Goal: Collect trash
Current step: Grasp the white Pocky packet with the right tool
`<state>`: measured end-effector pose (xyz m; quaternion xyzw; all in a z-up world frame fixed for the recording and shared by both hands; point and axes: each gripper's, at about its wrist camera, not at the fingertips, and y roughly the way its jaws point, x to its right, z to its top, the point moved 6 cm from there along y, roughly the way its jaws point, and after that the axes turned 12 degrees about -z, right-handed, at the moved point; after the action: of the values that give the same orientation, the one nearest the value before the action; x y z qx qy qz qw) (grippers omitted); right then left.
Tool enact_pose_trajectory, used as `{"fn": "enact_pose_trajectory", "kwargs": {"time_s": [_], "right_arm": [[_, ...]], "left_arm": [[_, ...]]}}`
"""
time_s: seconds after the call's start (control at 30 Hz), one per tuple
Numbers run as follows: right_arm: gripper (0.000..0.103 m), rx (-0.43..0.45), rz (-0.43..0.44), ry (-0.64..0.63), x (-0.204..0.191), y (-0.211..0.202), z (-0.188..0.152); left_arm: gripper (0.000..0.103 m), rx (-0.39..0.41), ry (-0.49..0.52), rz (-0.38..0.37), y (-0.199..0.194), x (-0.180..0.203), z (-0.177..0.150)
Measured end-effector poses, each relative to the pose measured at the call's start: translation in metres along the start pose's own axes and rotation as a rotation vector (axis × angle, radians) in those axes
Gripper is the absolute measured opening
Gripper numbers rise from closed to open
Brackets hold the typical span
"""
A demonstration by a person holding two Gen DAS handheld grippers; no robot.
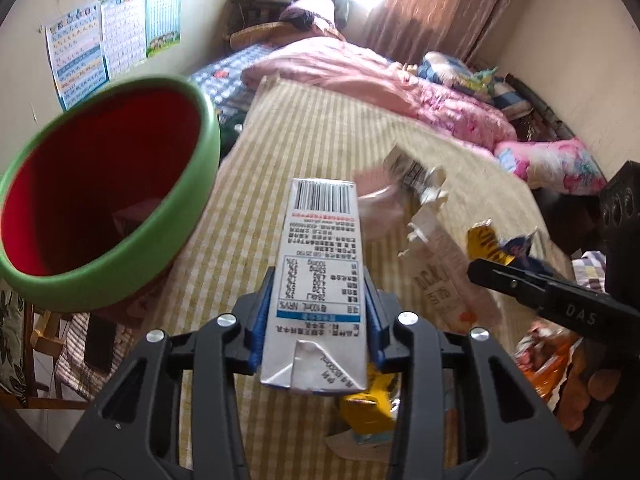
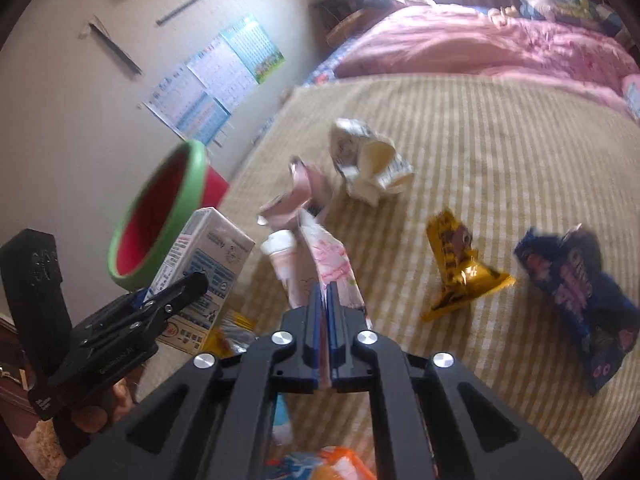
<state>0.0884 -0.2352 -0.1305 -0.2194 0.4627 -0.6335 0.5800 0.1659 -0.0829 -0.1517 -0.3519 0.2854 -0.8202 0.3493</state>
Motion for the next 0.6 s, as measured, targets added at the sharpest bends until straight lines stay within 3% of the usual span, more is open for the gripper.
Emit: {"fn": "enact_pose_trajectory", "kwargs": {"time_s": [0.23, 0.27, 0.37, 0.6], "right_arm": [[0.007, -0.018, -0.013, -0.001, 0.003, -0.001, -0.005], [0.012, -0.028, -0.017, 0.009, 0.005, 0.001, -0.006], [0.045, -0.043, -0.018, 0.047, 0.013, 0.004, -0.007], [0.058, -0.043, -0.106, -0.020, 0.006, 0.009, 0.004]], "left_arm": [[0.037, 0.001, 0.008, -0.006, -0.002, 0.002, 0.001], [0.037, -0.007, 0.005, -0.007, 0.000, 0.001, 0.000], [0.037, -0.027, -0.009, -0.011, 0.003, -0.003, -0.006], [0.037, -0.051, -0.025, -0.016, 0.005, -0.008, -0.010]]}}
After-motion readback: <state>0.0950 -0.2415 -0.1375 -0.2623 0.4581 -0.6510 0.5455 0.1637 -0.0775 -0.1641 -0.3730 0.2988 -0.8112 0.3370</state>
